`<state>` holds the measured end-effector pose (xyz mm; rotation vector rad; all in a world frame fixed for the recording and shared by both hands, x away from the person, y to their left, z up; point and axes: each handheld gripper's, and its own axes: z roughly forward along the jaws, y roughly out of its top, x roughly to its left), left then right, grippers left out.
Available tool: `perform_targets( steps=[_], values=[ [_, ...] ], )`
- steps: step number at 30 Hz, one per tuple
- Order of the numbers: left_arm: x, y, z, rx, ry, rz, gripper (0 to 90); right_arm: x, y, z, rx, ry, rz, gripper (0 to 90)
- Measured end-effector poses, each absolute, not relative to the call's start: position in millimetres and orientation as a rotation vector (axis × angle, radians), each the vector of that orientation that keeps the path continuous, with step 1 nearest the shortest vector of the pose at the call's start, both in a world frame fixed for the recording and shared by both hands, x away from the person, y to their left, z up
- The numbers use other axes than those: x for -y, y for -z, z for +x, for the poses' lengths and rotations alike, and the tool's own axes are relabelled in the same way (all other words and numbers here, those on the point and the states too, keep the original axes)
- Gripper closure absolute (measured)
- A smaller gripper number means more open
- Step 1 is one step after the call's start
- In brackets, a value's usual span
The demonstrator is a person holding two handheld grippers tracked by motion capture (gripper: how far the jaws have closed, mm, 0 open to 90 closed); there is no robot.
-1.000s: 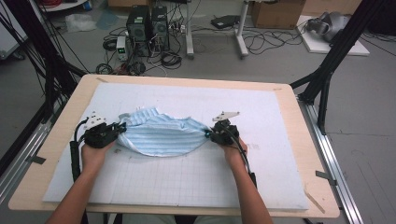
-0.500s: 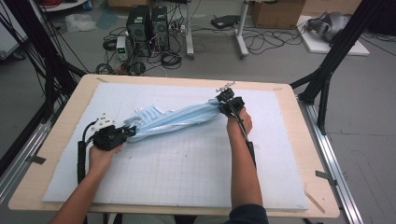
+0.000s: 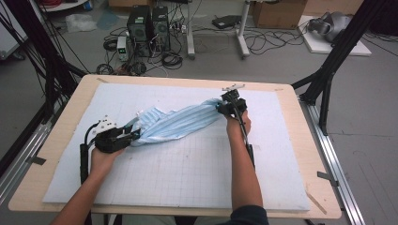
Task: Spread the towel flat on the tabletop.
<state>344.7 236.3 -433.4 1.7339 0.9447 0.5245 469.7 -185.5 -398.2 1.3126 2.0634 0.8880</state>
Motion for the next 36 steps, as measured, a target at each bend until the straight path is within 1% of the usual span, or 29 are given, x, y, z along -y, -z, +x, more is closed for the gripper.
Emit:
perform_targets(
  steps=[3,8,11,15,18,21,23,25,26,27,29,30,32,36],
  values=[
    [-239,431,344,-0.949,-0.545,1.703,56.6,204,393,453,-2.036,-0.97,1.301,51.2],
    [-243,428,344,-0.953,-0.567,1.67,54.9,216,390,436,-2.035,-1.02,1.285,51.7],
    [-245,426,344,-0.951,-0.576,1.669,54.6,215,398,420,-2.068,-1.062,1.282,52.2],
    [-247,422,343,-0.943,-0.588,1.657,54.5,194,419,405,-2.167,-1.1,1.265,51.1],
    [-248,422,344,-0.944,-0.585,1.66,54.5,164,431,396,-2.247,-1.121,1.175,51.3],
    [-246,423,344,-0.94,-0.585,1.663,54.6,138,436,395,-2.302,-1.152,1.139,50.9],
    [-246,423,344,-0.938,-0.581,1.665,54.7,122,441,396,-2.329,-1.138,1.124,49.2],
    [-246,423,344,-0.938,-0.579,1.667,54.8,108,446,398,-2.348,-1.082,1.103,49.7],
    [-246,423,345,-0.938,-0.576,1.668,55.0,103,449,398,-2.351,-1.053,1.103,50.9],
    [-246,423,344,-0.937,-0.576,1.667,55.1,101,449,398,-2.346,-1.05,1.088,60.3],
    [-246,423,344,-0.937,-0.576,1.667,55.1,97,447,397,-2.389,-1.041,1.002,86.5],
    [-246,423,344,-0.937,-0.576,1.665,55.2,94,447,395,-2.395,-1.007,0.954,89.5],
    [-247,423,344,-0.938,-0.573,1.661,55.2,95,446,395,-2.409,-0.995,0.926,89.8],
    [-247,422,344,-0.939,-0.572,1.658,55.2,113,444,394,-2.413,-1.004,0.979,89.9]
  ],
)
